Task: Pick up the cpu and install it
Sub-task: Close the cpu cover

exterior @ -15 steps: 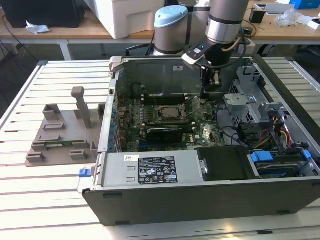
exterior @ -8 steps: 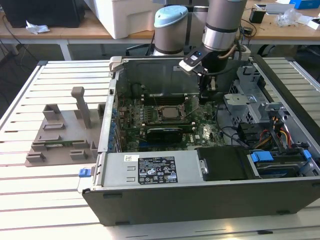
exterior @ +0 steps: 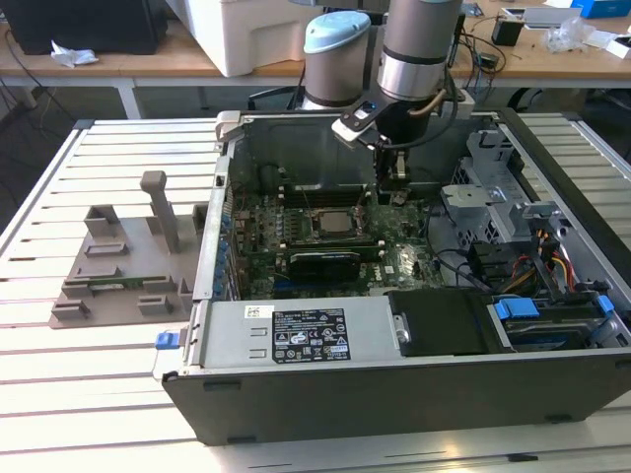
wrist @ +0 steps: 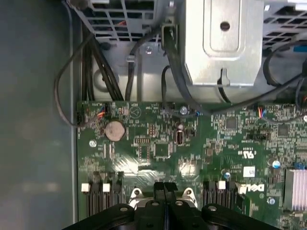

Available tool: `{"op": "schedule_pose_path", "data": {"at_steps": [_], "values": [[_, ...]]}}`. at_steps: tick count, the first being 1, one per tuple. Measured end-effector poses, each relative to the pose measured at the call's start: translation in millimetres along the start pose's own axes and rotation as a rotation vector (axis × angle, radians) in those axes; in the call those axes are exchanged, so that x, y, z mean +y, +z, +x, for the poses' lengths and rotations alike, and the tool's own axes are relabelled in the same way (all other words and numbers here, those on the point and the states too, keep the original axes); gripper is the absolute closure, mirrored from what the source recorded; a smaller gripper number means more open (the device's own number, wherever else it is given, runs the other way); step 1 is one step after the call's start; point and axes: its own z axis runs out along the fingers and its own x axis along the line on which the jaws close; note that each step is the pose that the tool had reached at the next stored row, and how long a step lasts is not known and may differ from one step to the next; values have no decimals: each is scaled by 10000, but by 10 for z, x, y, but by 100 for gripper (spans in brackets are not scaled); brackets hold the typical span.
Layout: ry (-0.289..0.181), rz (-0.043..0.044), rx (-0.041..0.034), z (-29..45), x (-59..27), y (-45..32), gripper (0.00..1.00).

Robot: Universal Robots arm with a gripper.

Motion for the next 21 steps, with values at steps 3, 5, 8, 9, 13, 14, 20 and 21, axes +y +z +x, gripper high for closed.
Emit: {"op": "schedule_pose_path", "data": {"at_steps": [3,5,8,9,13,14,20,21], "values": [[1,-1,0,0,-69,4,89],[0,0,1,0,-90,5,89],[1,0,1,0,-124,7,89],[0,0,1,0,-131,7,89],[1,0,1,1,-183,11,89],[1,-1,0,1,-208,12,89],[0,-8,2,5,-440,115,89],[1,-7,1,5,-476,138,89]]}}
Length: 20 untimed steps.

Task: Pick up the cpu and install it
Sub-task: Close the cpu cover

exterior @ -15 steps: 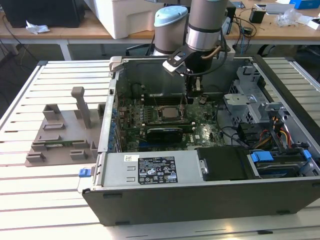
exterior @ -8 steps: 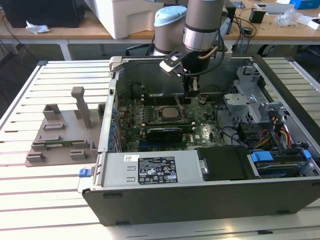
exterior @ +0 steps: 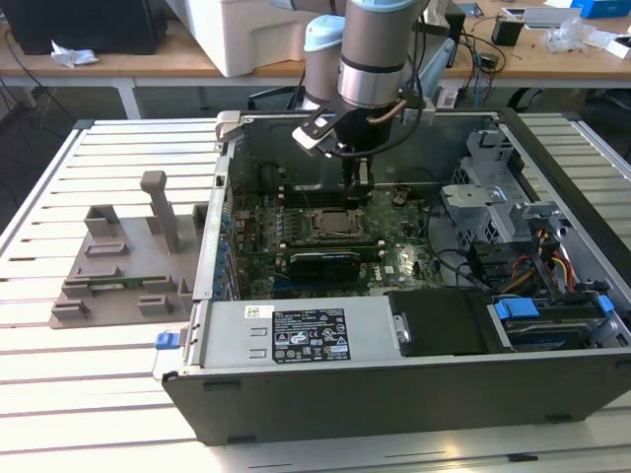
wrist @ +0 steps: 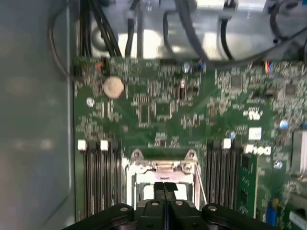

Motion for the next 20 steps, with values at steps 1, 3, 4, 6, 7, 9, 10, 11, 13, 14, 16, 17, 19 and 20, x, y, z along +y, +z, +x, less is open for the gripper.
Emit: {"op": "schedule_pose_path", "data": {"at_steps": [1,3,4,6,7,9,10,11,13,14,16,17,19,20], "values": [[1,0,0,1,-33,21,89],[1,1,0,2,-111,71,89],[1,1,-1,3,-141,90,89],[0,0,0,5,-222,131,89],[1,1,-2,5,-285,144,89],[0,-1,2,7,-331,163,89],[0,-1,0,7,-349,191,89],[0,0,0,7,-377,209,89],[0,-1,0,8,-413,213,89],[0,-1,0,8,-439,219,89],[0,0,-1,8,-464,233,89],[1,0,-1,8,-483,242,89],[-1,-1,-1,9,-491,254,89],[-4,0,-2,9,-490,254,89]]}}
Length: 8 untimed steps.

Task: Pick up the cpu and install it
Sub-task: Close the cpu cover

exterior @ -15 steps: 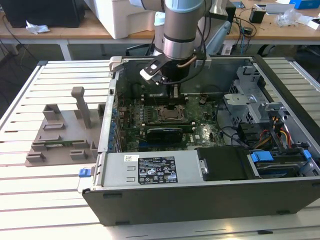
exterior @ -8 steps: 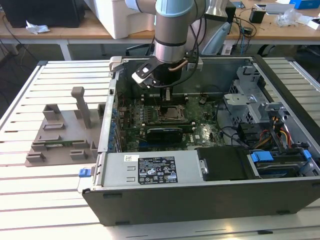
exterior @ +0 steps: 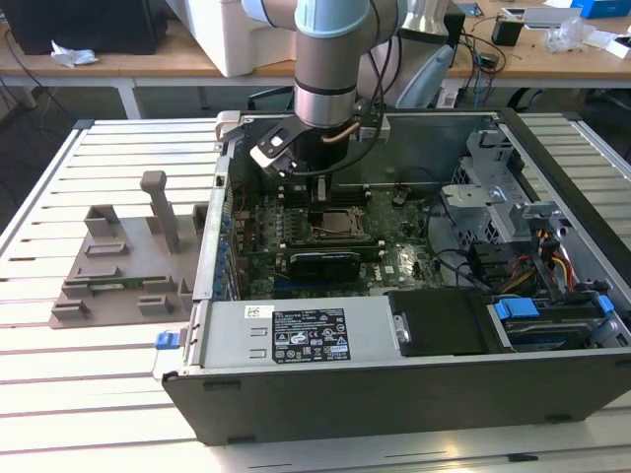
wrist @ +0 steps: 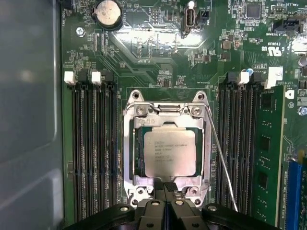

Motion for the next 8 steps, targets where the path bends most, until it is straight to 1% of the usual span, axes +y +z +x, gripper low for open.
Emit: {"op": "schedule_pose_path", "data": {"at_steps": [2,4,6,8], "values": [[-11,-2,1,1,15,1,89],[-41,-2,0,0,57,-5,89],[-43,-2,0,0,65,-18,89],[-47,28,1,0,108,-25,89]]}}
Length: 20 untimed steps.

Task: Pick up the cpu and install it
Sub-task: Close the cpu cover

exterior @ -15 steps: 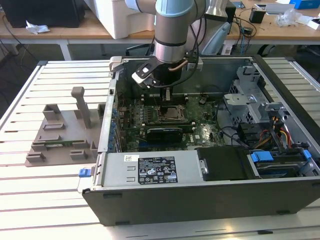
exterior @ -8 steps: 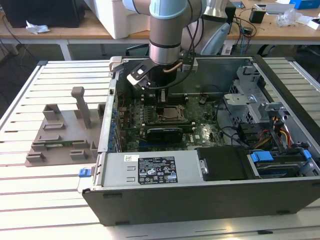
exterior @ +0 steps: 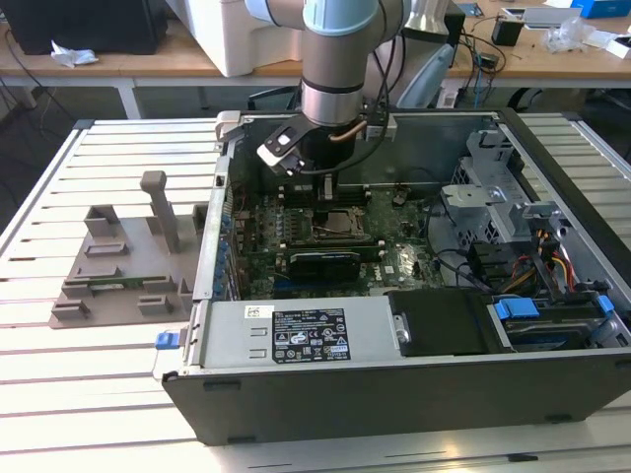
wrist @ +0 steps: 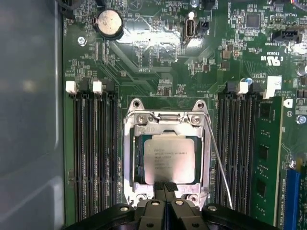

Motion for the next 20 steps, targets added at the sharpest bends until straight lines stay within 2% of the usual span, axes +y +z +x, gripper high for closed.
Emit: {"op": "schedule_pose_path", "data": {"at_steps": [4,8,11,12,15,17,19,20], "values": [[-16,103,-1,-1,89,-2,89],[-39,305,-2,-2,296,7,89],[-45,319,1,-1,336,-1,89],[-42,318,2,-2,328,-20,89],[-45,285,1,-1,193,-14,89],[-42,269,5,-1,59,-8,89],[-45,266,47,0,14,-4,89],[-47,265,95,0,8,-1,89]]}}
